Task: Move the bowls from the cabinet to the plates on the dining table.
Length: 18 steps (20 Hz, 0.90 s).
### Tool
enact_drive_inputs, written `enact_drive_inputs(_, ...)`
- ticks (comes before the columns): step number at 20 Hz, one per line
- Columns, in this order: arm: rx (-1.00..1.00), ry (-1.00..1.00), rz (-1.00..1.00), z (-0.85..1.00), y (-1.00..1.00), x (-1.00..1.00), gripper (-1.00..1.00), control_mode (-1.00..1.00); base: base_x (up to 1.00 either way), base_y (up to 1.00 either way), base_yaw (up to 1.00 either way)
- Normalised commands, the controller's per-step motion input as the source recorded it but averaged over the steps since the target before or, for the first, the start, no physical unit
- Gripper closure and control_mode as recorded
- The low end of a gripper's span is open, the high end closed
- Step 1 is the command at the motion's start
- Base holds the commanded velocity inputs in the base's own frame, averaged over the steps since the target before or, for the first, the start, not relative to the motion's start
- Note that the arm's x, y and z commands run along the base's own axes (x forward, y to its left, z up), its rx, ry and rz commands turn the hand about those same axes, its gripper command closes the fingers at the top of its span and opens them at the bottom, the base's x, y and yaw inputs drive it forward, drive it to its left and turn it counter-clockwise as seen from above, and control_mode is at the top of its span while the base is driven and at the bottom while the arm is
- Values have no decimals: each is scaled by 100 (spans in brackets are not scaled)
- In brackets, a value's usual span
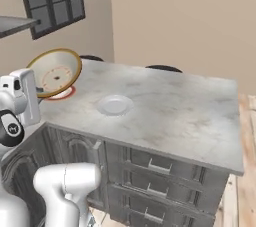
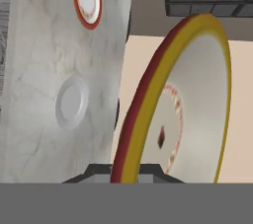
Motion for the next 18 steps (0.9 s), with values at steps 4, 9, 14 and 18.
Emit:
enact_drive_inputs(4, 0, 0, 0, 0, 0, 0, 100, 100, 31, 48, -26)
enact_drive_inputs(9, 0, 0, 0, 0, 0, 0, 100, 100, 30, 46, -23)
enact_drive_inputs(14, 0, 0, 0, 0, 0, 0, 100, 100, 42, 28, -22)
enact_drive_inputs(18, 0, 0, 0, 0, 0, 0, 100, 100, 45, 22, -23)
